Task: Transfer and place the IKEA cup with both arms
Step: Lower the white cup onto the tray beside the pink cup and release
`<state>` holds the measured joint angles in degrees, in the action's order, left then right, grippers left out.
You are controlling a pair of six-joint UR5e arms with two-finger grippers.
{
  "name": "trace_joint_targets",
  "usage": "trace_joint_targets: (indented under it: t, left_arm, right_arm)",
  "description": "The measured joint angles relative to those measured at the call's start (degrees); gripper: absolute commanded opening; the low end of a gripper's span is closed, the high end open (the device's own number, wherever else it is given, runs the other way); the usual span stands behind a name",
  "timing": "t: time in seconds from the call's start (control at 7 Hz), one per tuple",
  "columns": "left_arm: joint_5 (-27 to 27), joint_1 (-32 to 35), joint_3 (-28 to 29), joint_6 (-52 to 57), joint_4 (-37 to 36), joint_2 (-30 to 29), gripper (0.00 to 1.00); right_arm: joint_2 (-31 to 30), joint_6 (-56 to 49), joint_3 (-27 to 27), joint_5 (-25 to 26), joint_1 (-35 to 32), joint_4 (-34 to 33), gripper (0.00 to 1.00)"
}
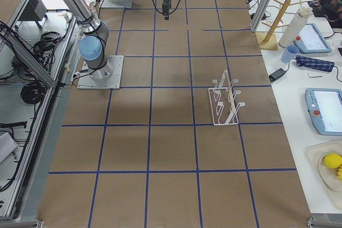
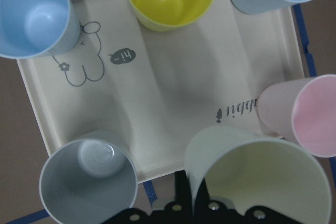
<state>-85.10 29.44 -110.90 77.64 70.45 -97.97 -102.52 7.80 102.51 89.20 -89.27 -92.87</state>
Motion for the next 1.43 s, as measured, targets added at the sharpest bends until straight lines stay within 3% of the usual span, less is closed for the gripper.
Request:
trace_joint_targets:
  t: [0.57,1.43]
  left_arm:
    - [-0.07,1.81,-0.07,-1.59,-2.88,-4.34,0.0]
    - [-0.33,2.38,-1.31,-2.02,-5.4,-6.23,0.0]
  right_arm:
    - [-2.43,-0.28,-0.04,-0.26,-0.02,0.38,1.0]
    - [-2.58,-0.05,0.37,0.03,-0.13,4.66,1.0]
